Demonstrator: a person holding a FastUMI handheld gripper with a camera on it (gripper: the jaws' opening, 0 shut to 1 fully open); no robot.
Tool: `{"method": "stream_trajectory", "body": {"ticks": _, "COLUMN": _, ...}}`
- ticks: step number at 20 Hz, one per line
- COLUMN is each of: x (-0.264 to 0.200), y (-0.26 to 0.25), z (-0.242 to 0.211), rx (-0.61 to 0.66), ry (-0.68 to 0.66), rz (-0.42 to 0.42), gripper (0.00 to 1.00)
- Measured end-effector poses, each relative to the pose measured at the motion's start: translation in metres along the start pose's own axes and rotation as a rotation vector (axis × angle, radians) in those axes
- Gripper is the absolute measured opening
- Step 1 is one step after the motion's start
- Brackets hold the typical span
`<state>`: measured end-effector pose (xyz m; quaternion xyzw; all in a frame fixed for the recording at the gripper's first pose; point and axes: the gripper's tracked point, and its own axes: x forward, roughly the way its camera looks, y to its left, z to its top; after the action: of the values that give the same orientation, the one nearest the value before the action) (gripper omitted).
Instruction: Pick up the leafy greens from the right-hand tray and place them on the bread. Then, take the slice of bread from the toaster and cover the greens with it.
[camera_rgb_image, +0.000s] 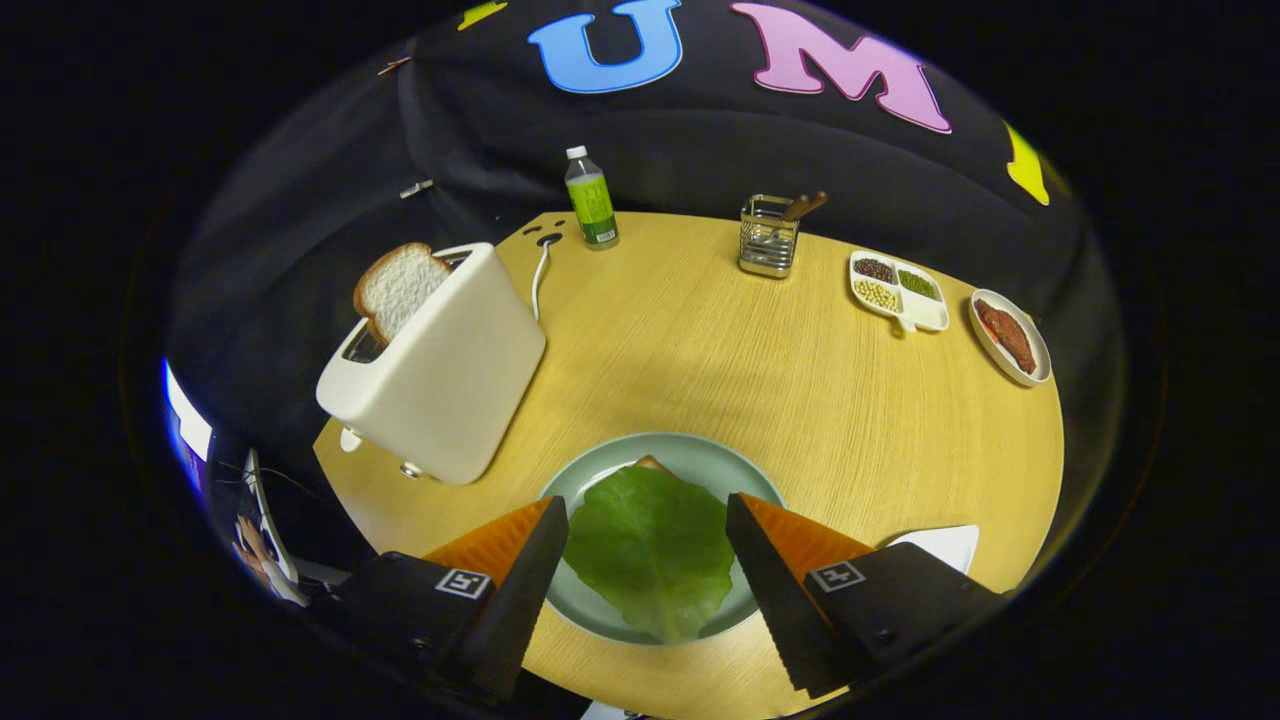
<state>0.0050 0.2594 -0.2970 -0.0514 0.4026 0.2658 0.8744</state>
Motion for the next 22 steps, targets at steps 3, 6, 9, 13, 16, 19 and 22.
{"method": "stream_trajectory", "body": {"ticks": 3, "x": -0.008, "y": 0.021, "z": 0.017, "rx": -0.069, "ry": -0.03, "rz": 0.027, "gripper": 0.99}}
{"method": "stream_trajectory", "body": {"ticks": 6, "x": -0.016, "y": 0.051, "z": 0.045, "rx": -0.126, "ry": -0.1, "rz": 0.064, "gripper": 0.99}}
{"method": "stream_trajectory", "body": {"ticks": 9, "x": -0.025, "y": 0.085, "z": 0.075, "rx": -0.178, "ry": -0.162, "rz": 0.105, "gripper": 0.99}}
{"method": "stream_trajectory", "body": {"ticks": 13, "x": -0.026, "y": 0.127, "z": 0.105, "rx": -0.271, "ry": -0.224, "rz": 0.138, "gripper": 0.99}}
{"method": "stream_trajectory", "body": {"ticks": 16, "x": -0.016, "y": 0.162, "z": 0.114, "rx": -0.289, "ry": -0.226, "rz": 0.182, "gripper": 0.99}}
{"method": "stream_trajectory", "body": {"ticks": 19, "x": -0.001, "y": 0.184, "z": 0.119, "rx": -0.304, "ry": -0.233, "rz": 0.191, "gripper": 0.99}}
{"method": "stream_trajectory", "body": {"ticks": 22, "x": 0.016, "y": 0.203, "z": 0.119, "rx": -0.316, "ry": -0.221, "rz": 0.188, "gripper": 0.99}}
